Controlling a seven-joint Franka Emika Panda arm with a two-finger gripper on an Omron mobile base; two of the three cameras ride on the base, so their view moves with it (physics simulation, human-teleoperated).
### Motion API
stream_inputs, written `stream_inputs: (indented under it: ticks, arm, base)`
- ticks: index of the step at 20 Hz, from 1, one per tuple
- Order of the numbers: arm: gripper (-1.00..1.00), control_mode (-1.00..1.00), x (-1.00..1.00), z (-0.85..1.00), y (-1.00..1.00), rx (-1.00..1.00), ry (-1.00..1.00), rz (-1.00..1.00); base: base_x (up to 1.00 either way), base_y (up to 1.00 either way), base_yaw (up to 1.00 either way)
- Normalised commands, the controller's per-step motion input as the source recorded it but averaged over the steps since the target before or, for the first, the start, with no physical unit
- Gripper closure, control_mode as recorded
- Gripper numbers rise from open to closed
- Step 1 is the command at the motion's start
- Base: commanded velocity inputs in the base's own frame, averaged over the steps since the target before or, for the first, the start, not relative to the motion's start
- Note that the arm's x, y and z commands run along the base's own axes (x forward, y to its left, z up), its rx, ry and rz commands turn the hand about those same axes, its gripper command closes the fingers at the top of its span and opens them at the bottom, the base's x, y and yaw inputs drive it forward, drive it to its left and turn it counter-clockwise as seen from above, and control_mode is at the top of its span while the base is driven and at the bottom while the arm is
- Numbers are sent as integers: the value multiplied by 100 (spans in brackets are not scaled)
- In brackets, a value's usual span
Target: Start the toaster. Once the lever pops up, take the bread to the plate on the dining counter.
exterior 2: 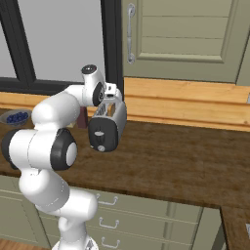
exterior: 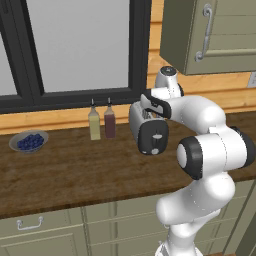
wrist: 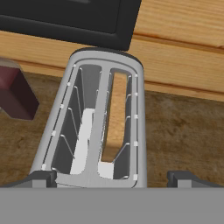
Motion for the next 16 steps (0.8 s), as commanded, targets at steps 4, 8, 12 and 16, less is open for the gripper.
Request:
stream_inputs:
  ticks: [4, 8, 12, 16]
  arm:
    - [-100, -100, 0, 0, 0, 0, 0, 0]
    - [-100, -100, 0, 0, 0, 0, 0, 0]
    - [-100, -100, 0, 0, 0, 0, 0, 0]
    - [-100, -100, 0, 0, 0, 0, 0, 0]
  base:
    - [0, 0, 0]
    - [0, 0, 0]
    - [0, 0, 0]
    - [0, 0, 0]
